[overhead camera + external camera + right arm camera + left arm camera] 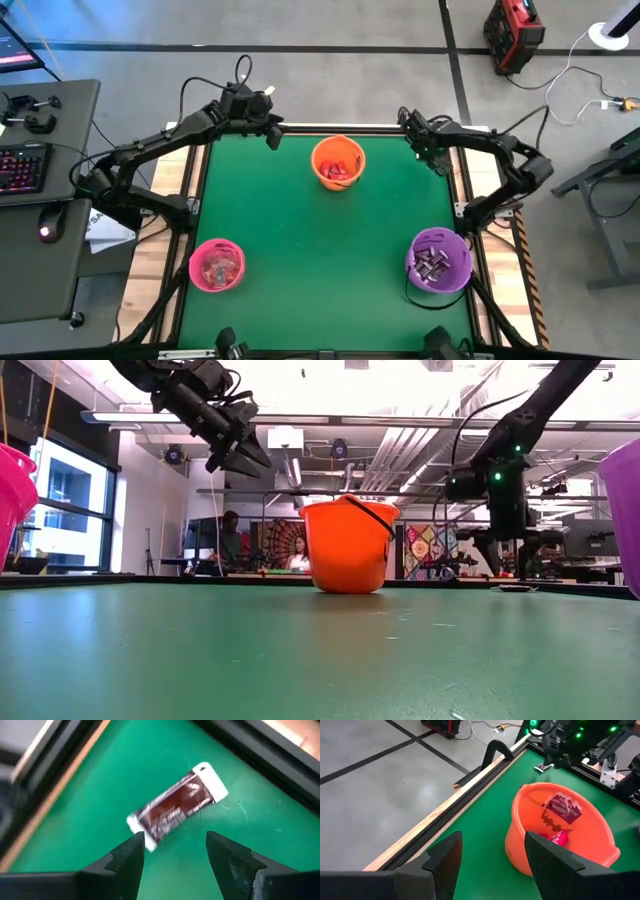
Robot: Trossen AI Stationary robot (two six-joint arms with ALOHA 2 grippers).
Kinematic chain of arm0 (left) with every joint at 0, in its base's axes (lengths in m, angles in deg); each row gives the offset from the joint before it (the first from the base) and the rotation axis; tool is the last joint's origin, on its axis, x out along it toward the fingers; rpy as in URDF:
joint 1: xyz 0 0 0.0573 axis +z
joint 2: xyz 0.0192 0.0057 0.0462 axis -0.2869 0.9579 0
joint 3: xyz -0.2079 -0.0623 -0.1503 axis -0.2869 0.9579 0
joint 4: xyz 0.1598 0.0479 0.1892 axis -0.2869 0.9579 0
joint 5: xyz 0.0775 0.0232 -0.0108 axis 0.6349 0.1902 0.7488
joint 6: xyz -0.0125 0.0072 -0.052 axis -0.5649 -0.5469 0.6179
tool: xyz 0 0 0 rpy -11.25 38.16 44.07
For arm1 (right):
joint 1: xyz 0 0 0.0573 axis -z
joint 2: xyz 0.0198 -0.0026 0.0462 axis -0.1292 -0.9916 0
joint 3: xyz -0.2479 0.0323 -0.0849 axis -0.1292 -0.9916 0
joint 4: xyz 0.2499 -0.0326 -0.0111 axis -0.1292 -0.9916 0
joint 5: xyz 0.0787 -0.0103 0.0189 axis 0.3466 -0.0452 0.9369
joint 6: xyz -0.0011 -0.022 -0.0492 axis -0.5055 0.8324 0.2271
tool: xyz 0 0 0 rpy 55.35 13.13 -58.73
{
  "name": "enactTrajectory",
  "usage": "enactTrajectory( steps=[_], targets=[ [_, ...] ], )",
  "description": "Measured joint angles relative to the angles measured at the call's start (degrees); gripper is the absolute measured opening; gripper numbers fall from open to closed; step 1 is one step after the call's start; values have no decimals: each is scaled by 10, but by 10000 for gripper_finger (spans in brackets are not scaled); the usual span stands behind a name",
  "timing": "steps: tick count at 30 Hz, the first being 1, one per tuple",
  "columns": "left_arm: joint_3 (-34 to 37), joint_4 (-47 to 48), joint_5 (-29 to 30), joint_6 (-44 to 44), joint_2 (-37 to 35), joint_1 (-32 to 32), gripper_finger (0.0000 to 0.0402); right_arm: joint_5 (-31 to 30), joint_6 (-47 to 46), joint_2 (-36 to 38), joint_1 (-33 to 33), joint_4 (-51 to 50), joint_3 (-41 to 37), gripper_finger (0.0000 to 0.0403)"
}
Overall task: Sort candy by brand, put in halloween buckets
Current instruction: Put the brown chocolate into the violet bucket
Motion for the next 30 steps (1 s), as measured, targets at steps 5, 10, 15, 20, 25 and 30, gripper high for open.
enactTrajectory(
  steps=[5, 10, 15, 20, 25, 30],
  targets=[
    [0, 0, 0, 0, 0, 0, 204, -40, -129, -20, 5, 13, 0, 204],
    [0, 6, 0, -1, 0, 0, 204, -27, -131, -39, 20, 42, 0, 204],
    [0, 10, 0, -1, 0, 0, 204, -18, -142, -71, 27, 38, 3, 204],
    [0, 11, 0, -1, 0, 0, 204, -20, -134, -78, 27, 42, 3, 204],
    [0, 11, 0, -12, 0, 0, 204, -12, -55, -79, 18, 19, 11, 166],
    [0, 11, 0, -15, 0, 0, 204, -5, 34, -77, -2, -17, 24, 68]
  ],
)
